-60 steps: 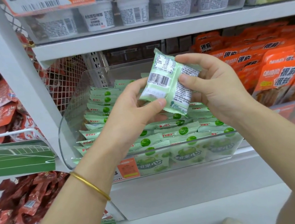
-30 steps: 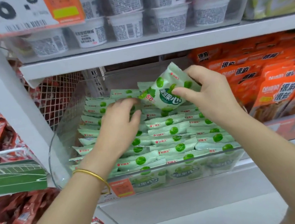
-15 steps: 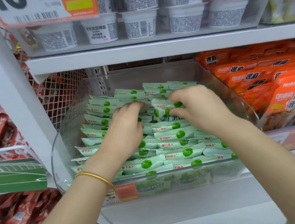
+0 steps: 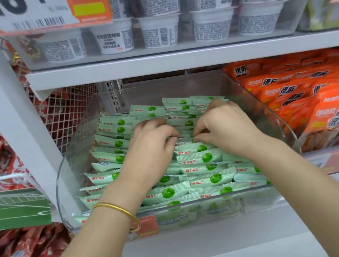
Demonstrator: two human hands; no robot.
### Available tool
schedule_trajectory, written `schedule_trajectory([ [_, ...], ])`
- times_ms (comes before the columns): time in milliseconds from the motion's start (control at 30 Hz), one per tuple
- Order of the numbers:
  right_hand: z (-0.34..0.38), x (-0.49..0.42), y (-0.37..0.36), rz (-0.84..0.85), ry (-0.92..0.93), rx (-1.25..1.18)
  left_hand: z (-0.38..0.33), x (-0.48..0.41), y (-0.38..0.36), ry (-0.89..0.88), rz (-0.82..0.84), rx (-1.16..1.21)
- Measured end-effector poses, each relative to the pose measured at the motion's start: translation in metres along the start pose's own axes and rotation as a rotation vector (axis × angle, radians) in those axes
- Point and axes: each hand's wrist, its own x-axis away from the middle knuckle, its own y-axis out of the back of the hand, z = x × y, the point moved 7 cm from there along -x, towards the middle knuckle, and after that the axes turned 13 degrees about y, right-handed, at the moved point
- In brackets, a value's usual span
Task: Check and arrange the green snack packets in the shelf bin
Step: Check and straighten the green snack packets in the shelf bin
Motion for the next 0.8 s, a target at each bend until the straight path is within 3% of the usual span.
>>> schedule_trajectory([
  [200, -0.002, 0.001, -0.002, 0.007, -0.027, -0.089, 0.002, -0.002, -0.004, 0.039, 0.040, -0.003],
  [333, -0.018, 0.000, 0.016, -0.170, -0.117, -0.141, 0.004, -0.009, 0.006, 0.037, -0.081, 0.065],
  [534, -0.004, -0.012, -0.012, 0.063, -0.090, -0.048, 0.005, -0.020, -0.008, 0.122, 0.021, -0.094],
  [800, -0.009, -0.013, -0.006, -0.068, -0.104, -0.155, 0.010, -0.023, -0.013, 0.180, 0.083, -0.098],
])
